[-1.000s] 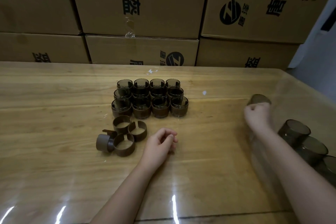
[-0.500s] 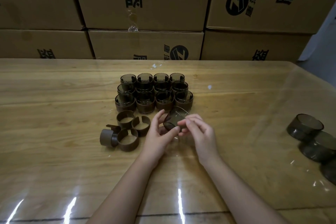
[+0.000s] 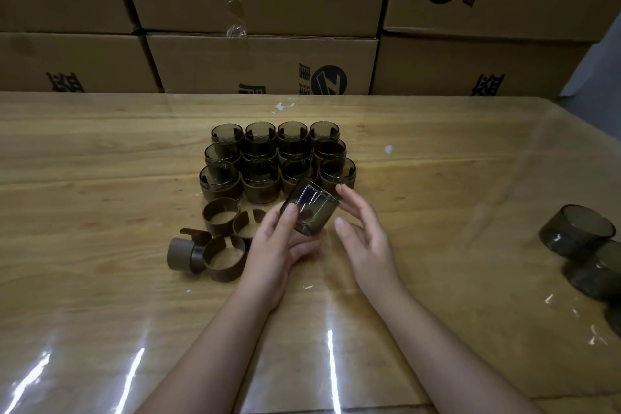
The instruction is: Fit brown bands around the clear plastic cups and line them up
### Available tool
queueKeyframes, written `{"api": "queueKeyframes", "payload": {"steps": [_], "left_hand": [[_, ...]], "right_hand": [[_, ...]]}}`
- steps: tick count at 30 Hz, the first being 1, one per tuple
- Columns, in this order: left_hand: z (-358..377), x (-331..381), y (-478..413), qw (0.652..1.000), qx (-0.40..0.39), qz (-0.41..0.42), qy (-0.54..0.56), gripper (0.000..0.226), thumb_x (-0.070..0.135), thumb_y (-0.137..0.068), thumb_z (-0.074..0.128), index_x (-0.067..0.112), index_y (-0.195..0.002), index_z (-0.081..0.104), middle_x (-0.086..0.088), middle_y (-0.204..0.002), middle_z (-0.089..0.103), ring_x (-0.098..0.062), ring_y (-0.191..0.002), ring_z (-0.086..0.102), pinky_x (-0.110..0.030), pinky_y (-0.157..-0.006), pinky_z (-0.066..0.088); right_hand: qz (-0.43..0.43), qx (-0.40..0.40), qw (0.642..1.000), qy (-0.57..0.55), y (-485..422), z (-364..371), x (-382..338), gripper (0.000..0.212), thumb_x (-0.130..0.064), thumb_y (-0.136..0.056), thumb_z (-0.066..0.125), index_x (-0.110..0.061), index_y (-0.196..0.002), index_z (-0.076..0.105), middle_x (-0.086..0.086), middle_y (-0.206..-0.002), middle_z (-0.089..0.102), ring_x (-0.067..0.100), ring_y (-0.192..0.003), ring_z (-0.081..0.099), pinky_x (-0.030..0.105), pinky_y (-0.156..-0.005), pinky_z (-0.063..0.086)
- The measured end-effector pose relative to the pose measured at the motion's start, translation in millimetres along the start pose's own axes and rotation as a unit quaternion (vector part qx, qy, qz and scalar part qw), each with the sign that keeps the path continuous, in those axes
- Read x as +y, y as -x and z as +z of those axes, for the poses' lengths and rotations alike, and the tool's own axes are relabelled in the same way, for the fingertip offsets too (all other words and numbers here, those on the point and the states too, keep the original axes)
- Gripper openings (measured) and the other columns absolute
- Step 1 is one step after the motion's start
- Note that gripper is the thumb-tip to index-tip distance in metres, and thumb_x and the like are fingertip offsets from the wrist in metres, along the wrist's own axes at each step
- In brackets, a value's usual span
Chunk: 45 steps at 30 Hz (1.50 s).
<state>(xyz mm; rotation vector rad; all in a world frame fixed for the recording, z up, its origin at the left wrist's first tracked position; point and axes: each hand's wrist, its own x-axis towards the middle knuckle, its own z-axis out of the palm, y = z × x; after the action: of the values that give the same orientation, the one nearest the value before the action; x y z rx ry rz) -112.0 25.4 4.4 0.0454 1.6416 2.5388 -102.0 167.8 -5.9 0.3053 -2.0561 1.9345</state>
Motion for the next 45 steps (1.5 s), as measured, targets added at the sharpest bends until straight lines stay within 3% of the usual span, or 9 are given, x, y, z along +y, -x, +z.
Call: {"api": "queueKeyframes", "payload": {"steps": [4, 8, 11, 17, 23, 31, 35, 39, 45], "left_hand": [[-0.8, 0.6, -1.7, 1.000, -0.019, -0.010, -0.006, 0.057, 0.046, -0.085, 0.051, 0.011, -0.129, 0.051, -0.012, -0.103, 0.071, -0.018, -0.071, 0.068, -0.023, -0.061, 0.055], [-1.8, 0.9, -1.3, 0.999, -0.041, -0.019, -0.002, 0.054, 0.029, -0.086, 0.065, 0.018, -0.136, 0.047, -0.012, -0.112, 0.068, -0.021, -0.079, 0.068, -0.026, -0.070, 0.056], [-2.2, 0.5, 0.2, 0.999, -0.047, -0.013, -0.014, 0.072, 0.009, -0.075, 0.073, 0.022, -0.139, 0.044, -0.010, -0.124, 0.063, -0.020, -0.085, 0.068, -0.025, -0.075, 0.055], [1.7, 0.1, 2.2, 1.000, 0.011, 0.011, 0.005, 0.064, 0.020, -0.069, 0.071, 0.008, -0.128, 0.049, -0.018, -0.123, 0.060, -0.020, -0.084, 0.070, -0.024, -0.070, 0.056], [3.1, -6.8, 1.1, 0.993, 0.049, 0.087, -0.065, 0.064, 0.027, -0.063, 0.080, 0.024, -0.120, 0.050, -0.007, -0.120, 0.060, -0.018, -0.089, 0.071, -0.027, -0.072, 0.057], [7.8, -8.8, 3.5, 0.975, 0.065, 0.141, -0.162, 0.063, 0.029, -0.061, 0.078, 0.035, -0.115, 0.047, 0.005, -0.111, 0.058, -0.005, -0.081, 0.069, -0.021, -0.071, 0.055], [7.9, -8.4, 3.3, 0.967, 0.055, 0.134, -0.211, 0.066, 0.013, -0.071, 0.081, 0.040, -0.121, 0.047, -0.006, -0.123, 0.051, -0.011, -0.083, 0.068, -0.034, -0.072, 0.058], [5.5, -7.3, 4.3, 0.966, 0.025, 0.115, -0.230, 0.064, 0.015, -0.074, 0.081, 0.049, -0.120, 0.050, -0.007, -0.128, 0.050, -0.020, -0.089, 0.065, -0.045, -0.076, 0.058], [4.7, -4.4, 4.5, 0.981, 0.009, 0.095, -0.167, 0.058, 0.022, -0.067, 0.072, 0.040, -0.120, 0.055, -0.007, -0.119, 0.061, -0.011, -0.079, 0.060, -0.023, -0.068, 0.051]], "right_hand": [[0.031, -0.021, 0.999, 0.000, 0.6, 0.5, 4.4, 0.044, -0.037, -0.087, 0.057, -0.041, -0.130, 0.052, -0.012, -0.139, 0.054, 0.001, -0.122, 0.054, 0.020, -0.099, 0.044], [0.023, -0.010, 1.000, -0.013, -1.5, 1.0, 2.9, 0.037, -0.022, -0.091, 0.056, -0.035, -0.126, 0.054, -0.029, -0.121, 0.061, -0.010, -0.110, 0.058, 0.008, -0.085, 0.045], [0.030, -0.003, 0.999, -0.019, -1.7, -0.3, 5.3, 0.036, -0.015, -0.095, 0.056, -0.033, -0.127, 0.053, -0.023, -0.122, 0.061, -0.011, -0.107, 0.059, 0.006, -0.082, 0.045], [0.025, 0.002, 1.000, -0.006, -2.1, 1.7, 4.2, 0.037, -0.024, -0.093, 0.055, -0.039, -0.126, 0.051, -0.007, -0.132, 0.057, -0.011, -0.109, 0.058, 0.005, -0.084, 0.044], [0.012, 0.013, 1.000, 0.005, -0.8, 1.8, 1.8, 0.034, -0.027, -0.093, 0.052, -0.039, -0.125, 0.052, -0.016, -0.129, 0.056, -0.018, -0.110, 0.053, 0.002, -0.084, 0.041], [-0.006, 0.036, 0.999, 0.007, 0.1, -0.4, 0.9, 0.035, -0.025, -0.095, 0.050, -0.031, -0.128, 0.058, -0.006, -0.133, 0.059, -0.002, -0.122, 0.054, 0.011, -0.093, 0.043], [-0.003, 0.039, 0.999, 0.006, -0.5, -2.0, 0.0, 0.035, -0.027, -0.095, 0.049, -0.038, -0.127, 0.057, -0.010, -0.134, 0.058, 0.002, -0.127, 0.050, 0.023, -0.103, 0.042], [0.003, 0.034, 0.999, 0.000, -0.9, -1.5, -4.2, 0.034, -0.033, -0.095, 0.047, -0.036, -0.128, 0.055, -0.011, -0.137, 0.057, 0.004, -0.132, 0.046, 0.036, -0.112, 0.038], [0.039, 0.008, 0.999, -0.002, -0.9, 0.3, -7.7, 0.043, -0.051, -0.091, 0.039, -0.036, -0.129, 0.052, -0.008, -0.140, 0.054, 0.002, -0.132, 0.044, 0.030, -0.114, 0.034]]}}
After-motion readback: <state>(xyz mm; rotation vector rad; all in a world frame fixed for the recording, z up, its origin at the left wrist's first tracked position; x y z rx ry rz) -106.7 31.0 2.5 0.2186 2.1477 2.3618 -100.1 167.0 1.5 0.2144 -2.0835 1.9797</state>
